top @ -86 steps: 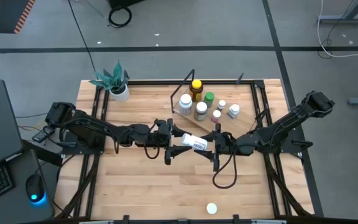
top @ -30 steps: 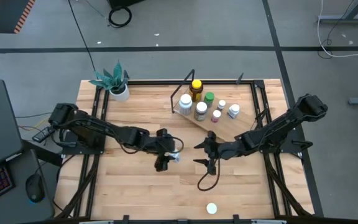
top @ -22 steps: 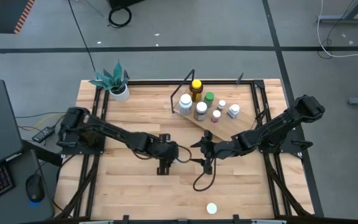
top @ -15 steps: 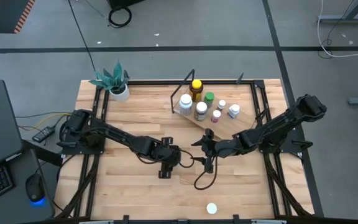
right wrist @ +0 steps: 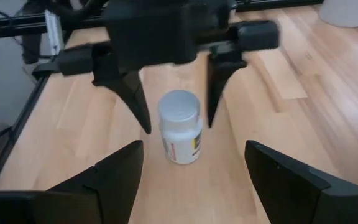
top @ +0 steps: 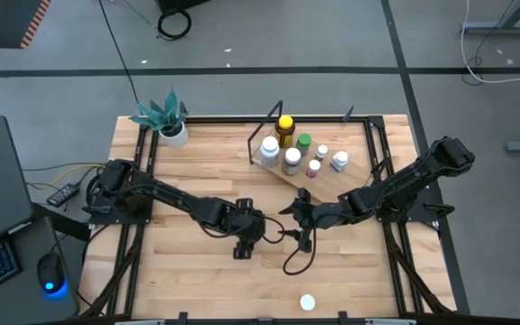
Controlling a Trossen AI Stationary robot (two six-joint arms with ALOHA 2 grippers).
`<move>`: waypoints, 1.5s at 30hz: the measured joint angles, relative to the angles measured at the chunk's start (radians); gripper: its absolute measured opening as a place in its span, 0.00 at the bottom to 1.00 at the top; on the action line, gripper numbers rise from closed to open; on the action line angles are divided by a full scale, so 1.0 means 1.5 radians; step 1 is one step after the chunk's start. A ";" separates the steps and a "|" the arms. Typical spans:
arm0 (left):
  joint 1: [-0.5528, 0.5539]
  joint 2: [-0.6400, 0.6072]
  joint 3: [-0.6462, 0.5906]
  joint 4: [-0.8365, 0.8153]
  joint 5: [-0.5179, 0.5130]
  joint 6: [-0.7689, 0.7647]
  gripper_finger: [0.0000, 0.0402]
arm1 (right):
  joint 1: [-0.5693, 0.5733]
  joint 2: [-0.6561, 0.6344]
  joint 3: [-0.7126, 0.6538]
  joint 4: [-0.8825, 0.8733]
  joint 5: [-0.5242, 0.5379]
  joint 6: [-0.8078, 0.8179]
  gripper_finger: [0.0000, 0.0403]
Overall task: Pick and place medicine bottles onto shelf by color
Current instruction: Put the white and green pill bottle on the shelf
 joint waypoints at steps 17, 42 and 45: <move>-0.021 -0.061 0.043 -0.229 -0.026 -0.014 0.96 | -0.017 0.086 0.062 0.015 -0.024 -0.041 0.94; -0.115 -0.364 -0.347 0.039 -0.116 -0.152 0.96 | -0.079 0.394 0.501 -0.348 -0.137 -0.027 0.95; -0.125 -0.362 -0.347 0.034 -0.119 -0.158 0.96 | -0.082 0.397 0.501 -0.354 -0.135 -0.018 0.95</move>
